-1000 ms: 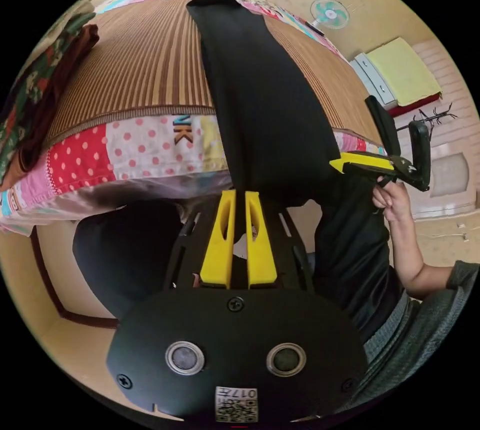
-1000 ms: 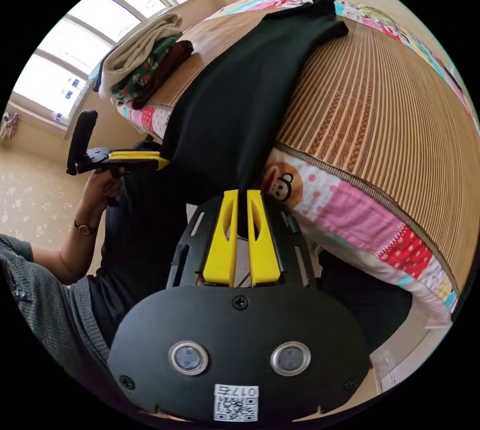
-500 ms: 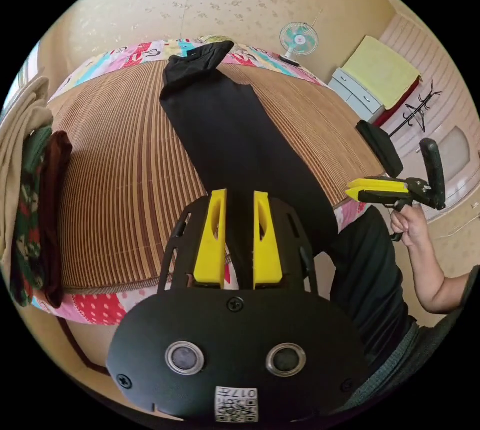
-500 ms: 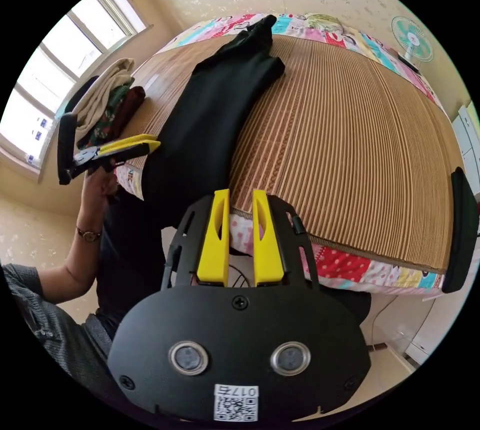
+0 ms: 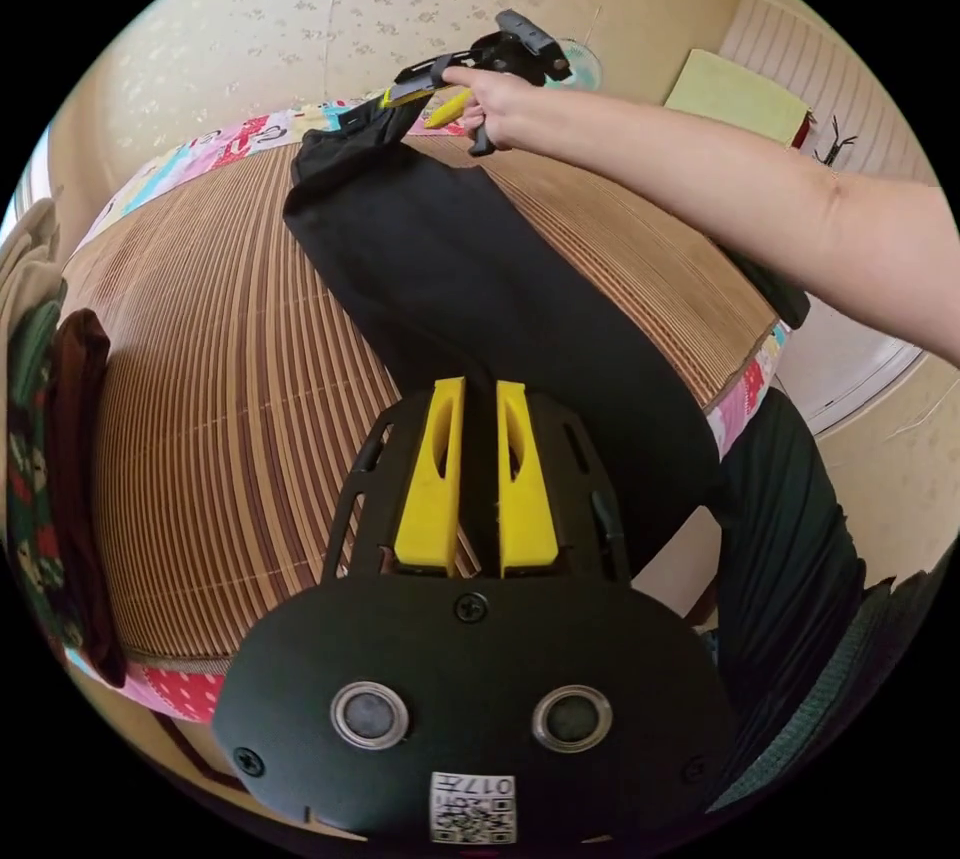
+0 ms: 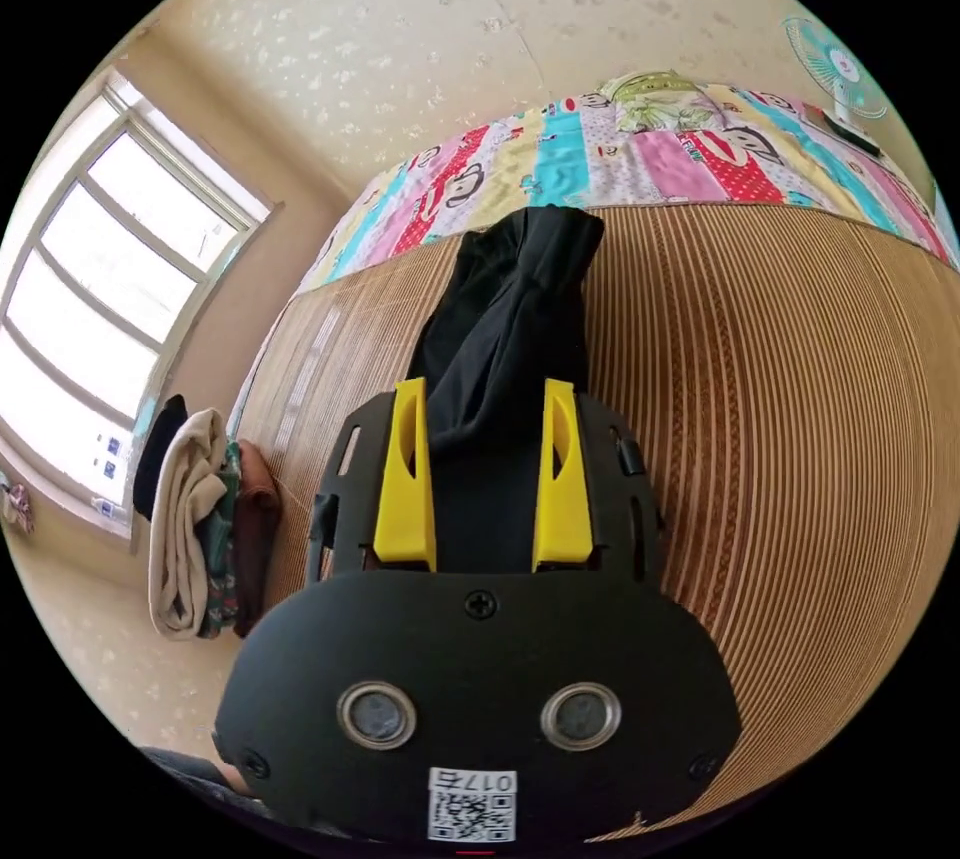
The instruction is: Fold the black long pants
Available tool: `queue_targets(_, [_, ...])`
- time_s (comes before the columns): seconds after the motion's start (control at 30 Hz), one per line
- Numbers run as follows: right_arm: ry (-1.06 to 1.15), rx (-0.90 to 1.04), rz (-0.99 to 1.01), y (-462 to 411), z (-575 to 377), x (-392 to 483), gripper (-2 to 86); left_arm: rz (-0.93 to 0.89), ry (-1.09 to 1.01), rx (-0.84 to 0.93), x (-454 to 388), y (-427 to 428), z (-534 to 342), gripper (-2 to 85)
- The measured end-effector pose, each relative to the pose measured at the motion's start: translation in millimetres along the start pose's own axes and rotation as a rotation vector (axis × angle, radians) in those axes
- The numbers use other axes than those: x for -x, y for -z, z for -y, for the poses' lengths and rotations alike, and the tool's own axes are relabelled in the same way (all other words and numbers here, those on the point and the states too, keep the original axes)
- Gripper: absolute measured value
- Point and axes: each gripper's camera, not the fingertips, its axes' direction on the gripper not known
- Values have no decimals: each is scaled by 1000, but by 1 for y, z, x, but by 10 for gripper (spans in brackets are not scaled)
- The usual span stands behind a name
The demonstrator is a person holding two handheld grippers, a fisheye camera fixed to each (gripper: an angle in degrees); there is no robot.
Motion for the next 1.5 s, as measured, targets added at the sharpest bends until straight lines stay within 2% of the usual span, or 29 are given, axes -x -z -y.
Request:
queue_targets(0.1, [-42, 50, -125, -39, 45, 6, 54, -45, 0, -5, 13, -1, 0, 62])
queue_targets(0.23, [128, -118, -147, -48, 80, 52, 44, -145, 47, -27, 39, -1, -2, 63])
queue_targets(0.33, [124, -149, -157, -70, 107, 62, 49, -213, 80, -60, 57, 1, -4, 65])
queue_targets(0.4, [110, -118, -163, -93, 120, 59, 65, -232, 93, -71, 66, 2, -4, 68])
queue_targets(0.5, [118, 137, -53, -150, 136, 37, 105, -256, 107, -89, 80, 4, -3, 73])
queue_targets(0.7, [39, -22, 208, -73, 101, -5, 111, -205, 163, -136, 108, 17, 1, 99])
queue_targets(0.8, [161, 44, 122, -11, 40, -24, 109, -201, 253, -146, 131, 22, 2, 111])
queue_targets(0.83, [201, 94, 34, 13, 6, -36, 112, -213, 297, -134, 142, 21, 2, 112])
queue_targets(0.87, [201, 135, -37, 35, -31, -51, 117, -221, 324, -123, 148, 19, 3, 113])
queue_targets(0.93, [158, 193, -41, 69, -87, -80, 121, -273, 410, -118, 168, 14, 2, 113])
queue_targets(1.07, [0, 232, 177, 138, -199, -142, 133, -337, 421, -74, 182, 10, 9, 112])
queue_targets(1.17, [-48, 241, 341, 160, -244, -166, 140, -401, 439, -42, 190, 7, 13, 112])
queue_targets(1.27, [-71, 242, 479, 159, -251, -176, 142, -530, 495, -15, 203, -4, 17, 111])
queue_targets(1.33, [-80, 222, 497, 154, -244, -181, 139, -603, 564, -6, 218, -12, 21, 112])
queue_targets(1.5, [-230, 277, 681, 122, -204, -210, 116, -664, 629, 41, 241, -29, 42, 82])
